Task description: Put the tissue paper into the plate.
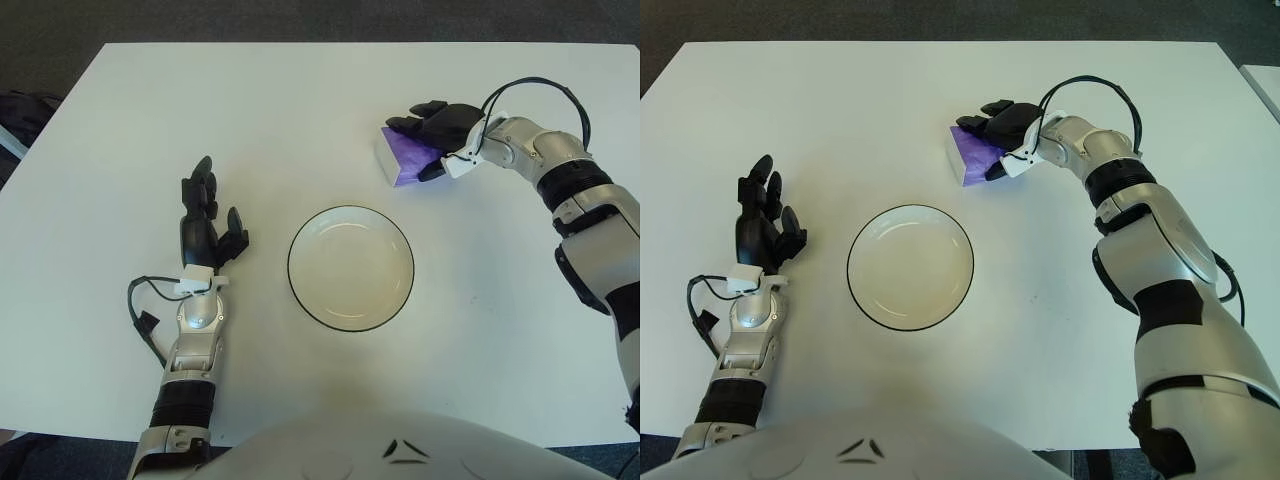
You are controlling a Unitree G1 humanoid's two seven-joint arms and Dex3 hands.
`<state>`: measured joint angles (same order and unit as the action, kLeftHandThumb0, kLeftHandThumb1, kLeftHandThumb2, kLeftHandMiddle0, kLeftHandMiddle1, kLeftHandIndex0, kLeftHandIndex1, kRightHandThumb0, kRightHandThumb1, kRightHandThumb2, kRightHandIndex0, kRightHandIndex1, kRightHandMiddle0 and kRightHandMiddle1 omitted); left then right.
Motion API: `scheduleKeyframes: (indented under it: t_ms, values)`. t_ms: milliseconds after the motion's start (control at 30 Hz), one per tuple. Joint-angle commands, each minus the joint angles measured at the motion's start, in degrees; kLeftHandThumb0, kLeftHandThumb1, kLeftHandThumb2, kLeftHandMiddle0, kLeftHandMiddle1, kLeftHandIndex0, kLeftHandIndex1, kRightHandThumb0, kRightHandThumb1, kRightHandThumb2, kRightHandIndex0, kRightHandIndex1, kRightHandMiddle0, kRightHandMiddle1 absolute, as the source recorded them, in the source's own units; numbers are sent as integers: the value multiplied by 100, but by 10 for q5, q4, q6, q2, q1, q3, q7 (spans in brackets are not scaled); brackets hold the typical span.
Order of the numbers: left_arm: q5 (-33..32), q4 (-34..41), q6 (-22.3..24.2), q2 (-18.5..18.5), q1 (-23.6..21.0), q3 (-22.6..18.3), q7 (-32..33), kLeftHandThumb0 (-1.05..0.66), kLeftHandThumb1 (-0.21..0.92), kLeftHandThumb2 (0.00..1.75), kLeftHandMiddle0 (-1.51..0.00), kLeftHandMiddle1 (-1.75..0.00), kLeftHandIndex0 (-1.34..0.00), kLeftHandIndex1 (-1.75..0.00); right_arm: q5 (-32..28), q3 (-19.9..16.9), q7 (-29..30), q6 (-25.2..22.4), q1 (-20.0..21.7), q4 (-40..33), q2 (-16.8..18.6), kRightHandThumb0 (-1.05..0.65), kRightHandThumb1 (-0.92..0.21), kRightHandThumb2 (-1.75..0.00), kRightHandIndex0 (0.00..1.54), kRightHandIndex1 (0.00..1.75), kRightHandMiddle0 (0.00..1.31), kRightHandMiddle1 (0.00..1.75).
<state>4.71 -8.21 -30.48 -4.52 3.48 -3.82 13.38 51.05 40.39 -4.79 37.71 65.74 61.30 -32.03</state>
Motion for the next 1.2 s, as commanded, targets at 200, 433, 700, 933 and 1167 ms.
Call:
scheduleKeyframes:
  t_ms: [200,433,700,933,1167]
  values:
    - [13,-101,-1,24,98,11,-2,-70,92,79,-26,0,0,-55,8,17,-45,-10,-24,33,15,-105,-92,-35,1,0,0,0]
    - [15,-101,-2,26,99,12,0,-70,92,79,-26,0,0,-55,-30,-18,-9,-59,-51,49,40,-89,-88,-13,30,103,4,136]
    - [20,-102,-2,25,100,12,5,-69,92,80,-26,0,0,-54,-44,-50,149,-77,-85,30,49,-50,-47,-99,72,171,49,173]
    - [19,-101,0,26,100,11,4,-69,92,80,-27,0,0,-54,-72,-77,203,-62,-103,25,57,-47,-33,-129,102,174,60,174]
    - [20,-98,3,27,101,12,5,-69,92,79,-27,0,0,-55,-88,-92,223,-46,-113,27,60,-47,-30,-133,113,175,62,175]
